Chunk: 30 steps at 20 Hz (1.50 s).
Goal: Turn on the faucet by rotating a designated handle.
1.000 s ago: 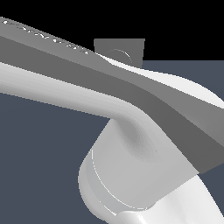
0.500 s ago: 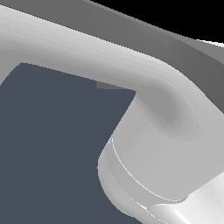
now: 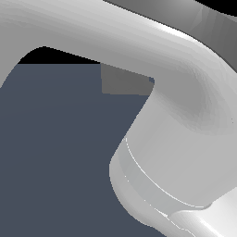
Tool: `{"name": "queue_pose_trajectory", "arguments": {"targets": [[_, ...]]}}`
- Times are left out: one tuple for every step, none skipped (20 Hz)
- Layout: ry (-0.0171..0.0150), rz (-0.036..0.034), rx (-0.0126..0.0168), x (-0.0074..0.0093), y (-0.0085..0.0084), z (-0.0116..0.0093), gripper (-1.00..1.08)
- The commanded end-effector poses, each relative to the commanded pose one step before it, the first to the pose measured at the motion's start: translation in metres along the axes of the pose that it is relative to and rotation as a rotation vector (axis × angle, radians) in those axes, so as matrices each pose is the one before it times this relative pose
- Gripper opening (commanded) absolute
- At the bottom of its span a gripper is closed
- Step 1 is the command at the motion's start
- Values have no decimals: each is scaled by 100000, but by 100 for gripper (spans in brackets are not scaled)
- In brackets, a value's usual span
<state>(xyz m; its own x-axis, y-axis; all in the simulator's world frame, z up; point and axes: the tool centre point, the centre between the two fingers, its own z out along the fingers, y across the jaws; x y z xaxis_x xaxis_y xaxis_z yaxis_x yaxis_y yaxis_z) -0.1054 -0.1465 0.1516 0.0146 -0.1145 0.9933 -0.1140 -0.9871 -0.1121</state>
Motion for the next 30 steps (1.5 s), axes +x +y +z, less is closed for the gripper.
{"name": "queue_pose_trajectory", "arguments": {"targets": [[-291,4651,-588,-379,-247,58,-100],[85,-320,-7,429,74,8,-100],[84,-317,-7,426,74,8,-100],[84,-317,-7,424,73,8,-100],[83,-313,-7,421,73,8,-100],[83,-313,-7,419,73,8,-100],[82,-310,-6,416,72,8,-100],[82,-310,-6,414,72,8,-100],[81,-306,-6,411,71,8,-100],[81,-306,-6,409,71,8,-100],[80,-302,-6,406,71,8,-100],[80,-302,-5,404,70,8,-100],[79,-299,-5,401,70,8,-100],[79,-299,-5,399,69,8,-100],[78,-295,-5,396,69,8,-100],[78,-295,-5,394,68,8,-100],[78,-295,-5,392,67,8,-100],[77,-291,-4,389,67,8,-100],[76,-287,-4,386,67,8,-100],[76,-287,-4,384,66,8,-100],[76,-287,-4,382,66,8,-100],[75,-283,-4,379,66,8,-100],[75,-283,-3,377,65,8,-100],[74,-279,-3,374,65,9,-100],[74,-279,-3,372,64,9,-100],[73,-275,-3,369,64,9,-100],[73,-275,-3,367,64,9,-100],[73,-275,-3,365,63,9,-100],[72,-271,-2,362,63,9,-100],[72,-271,-2,360,62,9,-100]]}}
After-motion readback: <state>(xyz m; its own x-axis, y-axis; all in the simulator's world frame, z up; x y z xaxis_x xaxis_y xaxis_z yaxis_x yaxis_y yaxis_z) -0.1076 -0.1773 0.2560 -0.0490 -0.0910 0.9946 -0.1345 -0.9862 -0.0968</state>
